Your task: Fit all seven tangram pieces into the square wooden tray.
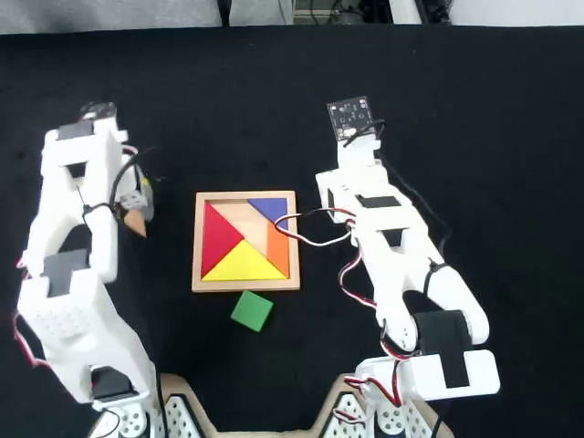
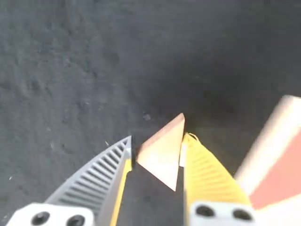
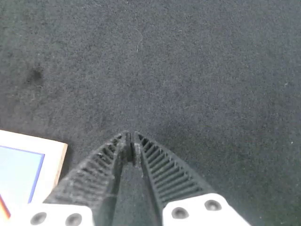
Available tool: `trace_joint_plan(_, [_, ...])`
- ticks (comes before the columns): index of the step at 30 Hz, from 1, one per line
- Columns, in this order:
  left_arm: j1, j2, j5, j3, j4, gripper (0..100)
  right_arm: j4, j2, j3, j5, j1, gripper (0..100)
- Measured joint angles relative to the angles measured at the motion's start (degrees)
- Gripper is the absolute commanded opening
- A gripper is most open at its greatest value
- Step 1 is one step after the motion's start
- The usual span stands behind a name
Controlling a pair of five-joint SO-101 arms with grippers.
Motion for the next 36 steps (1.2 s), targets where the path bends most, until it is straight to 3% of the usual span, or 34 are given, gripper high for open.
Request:
trace_joint_plan(7, [8.70,-10.73,0.53,0.00,7.65,16,-0.09,0.00,-0.70,0.00,0.88,1.5])
trace_joint_plan(17, [23.12,-11.69,13.54,0.00,12.31,16,-0.18,0.00,-1.41,0.00,2.29,1.4])
trace_joint_plan(25, [30.95,-11.78,22.77,9.05,-3.25,16,-0.18,0.00,-1.41,0.00,3.87,1.3])
trace_joint_plan(31, [31.12,-11.78,23.38,14.59,-13.27,16,-0.79,0.00,-1.41,0.00,4.66,1.3])
trace_joint_plan(36, [34.37,-11.52,21.36,14.77,-15.03,16,-1.67,0.00,-1.41,0.00,4.66,1.3])
